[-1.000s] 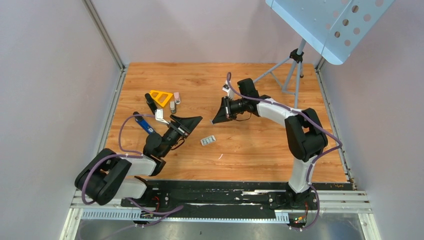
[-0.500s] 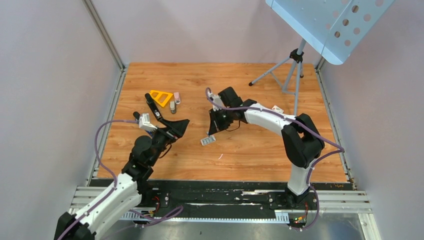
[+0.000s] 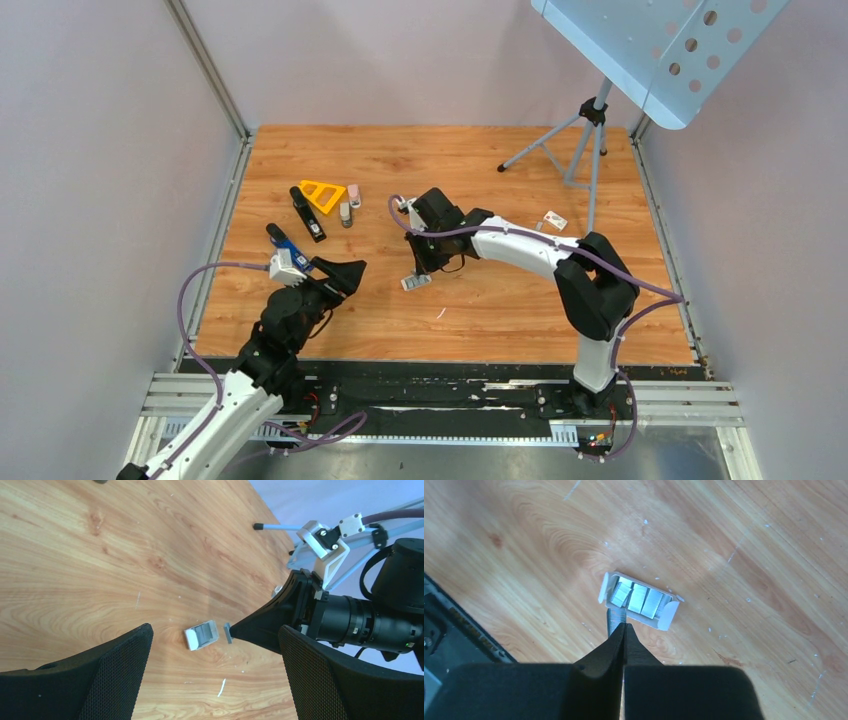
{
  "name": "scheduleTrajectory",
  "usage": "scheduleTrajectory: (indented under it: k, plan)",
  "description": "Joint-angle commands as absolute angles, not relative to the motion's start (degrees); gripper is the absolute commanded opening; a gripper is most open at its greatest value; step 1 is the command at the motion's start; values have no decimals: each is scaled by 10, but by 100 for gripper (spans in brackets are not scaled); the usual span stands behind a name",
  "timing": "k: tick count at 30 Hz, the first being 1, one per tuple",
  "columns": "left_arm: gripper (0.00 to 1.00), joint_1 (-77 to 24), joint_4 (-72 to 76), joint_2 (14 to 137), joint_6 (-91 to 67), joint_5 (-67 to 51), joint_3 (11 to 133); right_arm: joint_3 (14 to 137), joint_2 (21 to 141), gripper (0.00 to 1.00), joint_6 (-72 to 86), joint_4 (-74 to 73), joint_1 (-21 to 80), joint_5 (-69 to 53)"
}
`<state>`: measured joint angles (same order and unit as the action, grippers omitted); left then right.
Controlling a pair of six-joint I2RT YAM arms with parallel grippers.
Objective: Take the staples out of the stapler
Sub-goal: Place the staple in the staple box.
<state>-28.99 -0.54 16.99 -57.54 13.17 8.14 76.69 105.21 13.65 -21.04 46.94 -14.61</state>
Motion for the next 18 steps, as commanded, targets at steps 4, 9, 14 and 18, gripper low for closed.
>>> scheduleTrajectory:
  k: [4, 9, 14, 18]
  plan:
    - [98, -286, -27, 172, -579, 149, 67, 780, 1074, 0, 136, -236, 486, -75]
    - [98, -286, -21, 181, -579, 144, 67, 783, 1084, 0, 144, -237, 489, -60]
    - [98, -286, -19, 181, -581, 144, 64, 793, 1099, 0, 148, -242, 493, -57]
    - [98, -286, -15, 181, -582, 146, 62, 800, 1109, 0, 148, -246, 497, -59]
